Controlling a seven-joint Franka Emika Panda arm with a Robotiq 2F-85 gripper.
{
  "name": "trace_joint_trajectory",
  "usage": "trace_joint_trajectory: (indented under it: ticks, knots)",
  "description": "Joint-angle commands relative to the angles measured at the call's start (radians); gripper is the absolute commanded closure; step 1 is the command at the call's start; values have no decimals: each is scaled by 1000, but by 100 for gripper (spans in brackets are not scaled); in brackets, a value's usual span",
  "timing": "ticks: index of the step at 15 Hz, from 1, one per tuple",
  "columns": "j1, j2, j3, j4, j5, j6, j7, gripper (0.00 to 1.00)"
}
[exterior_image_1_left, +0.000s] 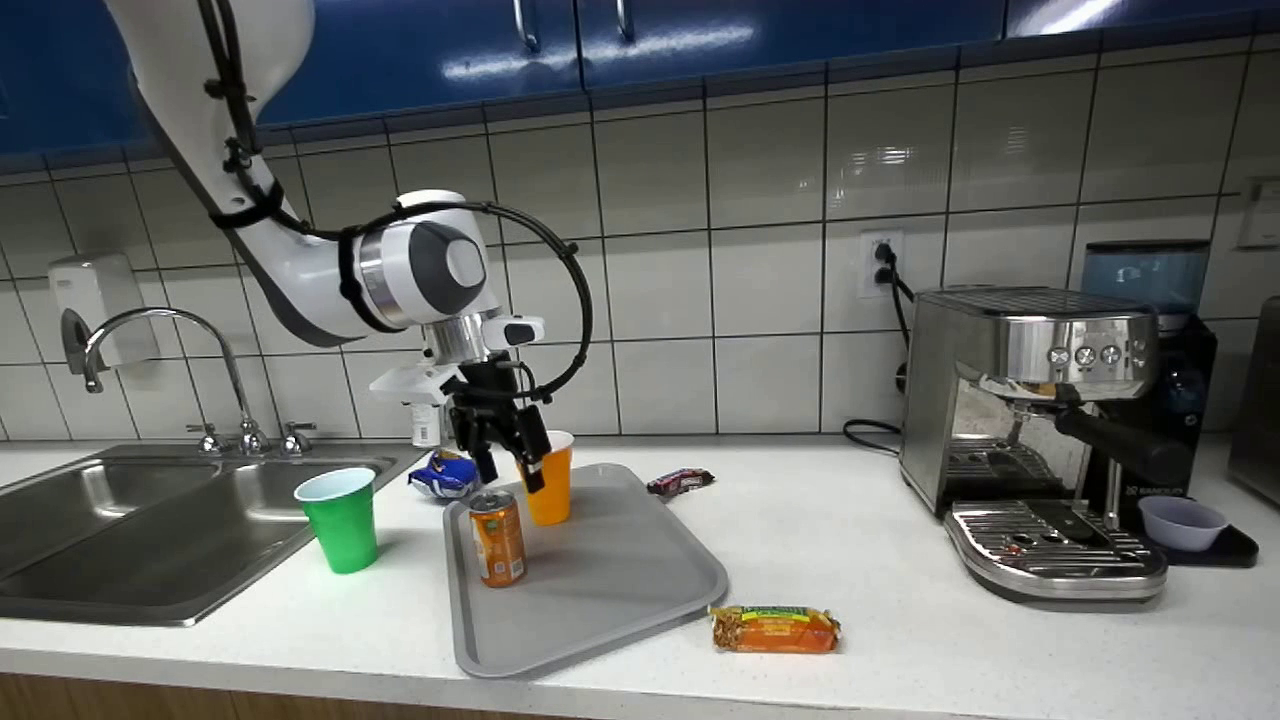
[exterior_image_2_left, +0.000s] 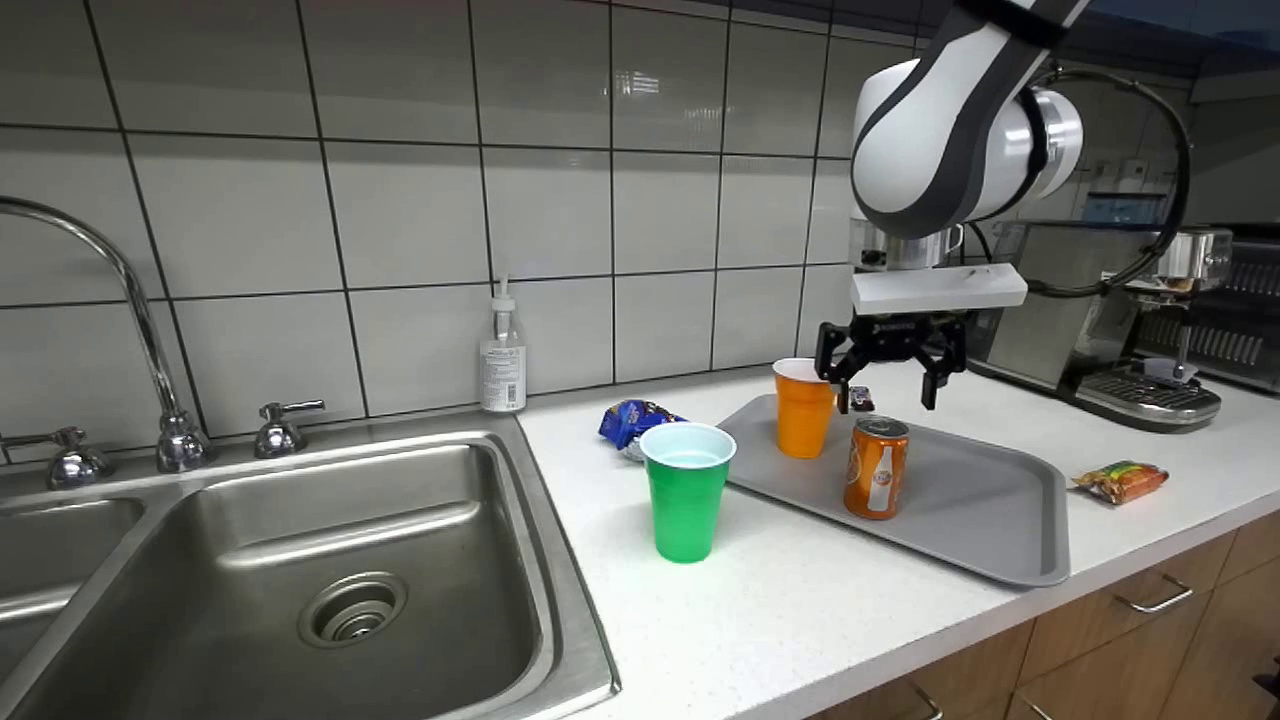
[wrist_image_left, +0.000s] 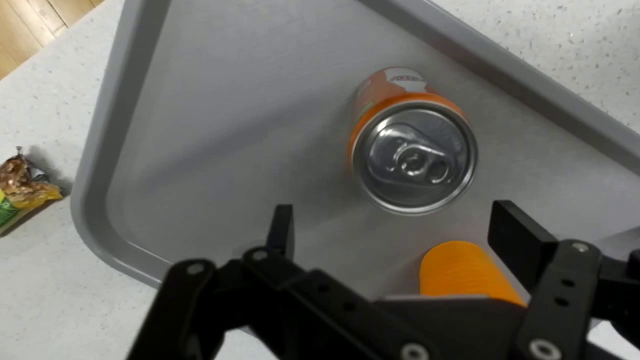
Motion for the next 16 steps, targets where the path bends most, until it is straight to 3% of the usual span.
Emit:
trace_joint_trajectory:
  ticks: [1,16]
  knots:
    - [-9,-63,-29,-18,-30,1,21,0]
    - [-117,-125,-135,-58,-82,26,179,0]
